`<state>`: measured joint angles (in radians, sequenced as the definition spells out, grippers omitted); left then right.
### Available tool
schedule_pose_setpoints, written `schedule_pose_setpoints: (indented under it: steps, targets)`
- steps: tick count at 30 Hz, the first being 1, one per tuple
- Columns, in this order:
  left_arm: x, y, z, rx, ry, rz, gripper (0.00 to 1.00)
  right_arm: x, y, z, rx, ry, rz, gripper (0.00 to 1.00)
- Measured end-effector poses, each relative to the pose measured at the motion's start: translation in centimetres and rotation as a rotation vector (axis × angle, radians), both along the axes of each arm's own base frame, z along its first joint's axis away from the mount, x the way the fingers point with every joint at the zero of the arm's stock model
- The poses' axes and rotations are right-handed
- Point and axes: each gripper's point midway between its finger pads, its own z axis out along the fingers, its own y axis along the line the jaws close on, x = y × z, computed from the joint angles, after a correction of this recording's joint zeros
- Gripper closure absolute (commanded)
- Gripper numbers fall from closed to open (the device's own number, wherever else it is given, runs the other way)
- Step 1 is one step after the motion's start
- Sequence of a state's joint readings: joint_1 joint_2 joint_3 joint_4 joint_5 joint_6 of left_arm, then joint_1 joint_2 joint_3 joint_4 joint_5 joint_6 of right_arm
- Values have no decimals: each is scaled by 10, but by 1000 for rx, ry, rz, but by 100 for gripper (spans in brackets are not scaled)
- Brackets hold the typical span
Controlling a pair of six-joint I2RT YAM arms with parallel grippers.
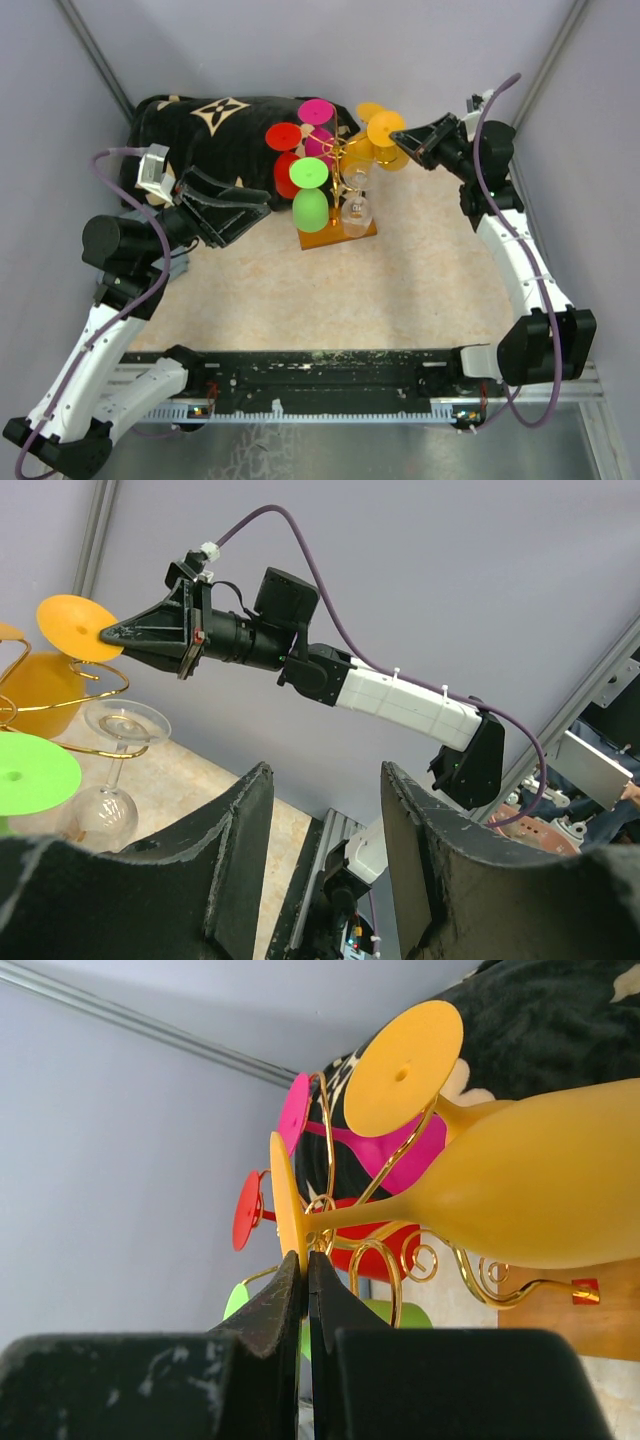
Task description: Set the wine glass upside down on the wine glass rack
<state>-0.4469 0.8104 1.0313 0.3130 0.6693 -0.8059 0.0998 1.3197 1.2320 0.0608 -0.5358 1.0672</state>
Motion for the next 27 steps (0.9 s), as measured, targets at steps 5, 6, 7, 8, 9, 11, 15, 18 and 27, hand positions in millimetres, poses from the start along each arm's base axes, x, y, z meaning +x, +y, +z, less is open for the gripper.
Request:
schedule_pose_setpoints:
  steps: [5,6,7,8,9,11,15,18,27]
  targets:
    - [1,0,0,0,1,0,47,-3,3,1,-1,6,22,100]
    - [1,0,0,0,2,0,47,-4,3,0,-1,10,26,100]
    - [1,0,0,0,2,0,47,-5,3,0,-2,13,28,100]
    - [1,0,0,0,3,0,47,-5,3,0,-4,17,29,100]
    - [1,0,0,0,3,-1,47,-5,3,-2,-7,22,30,100]
    - [1,0,0,0,4,-1,47,-6,3,-3,-15,36,31,100]
    - [1,-1,0,-1,6,-2,47,-8,3,2,-25,39,32,100]
    - [1,-1,-1,-3,6,-4,47,-10,3,7,-26,39,36,100]
    - [1,-1,-2,-4,5,-4,47,-6,6,-1,-17,71,57,100]
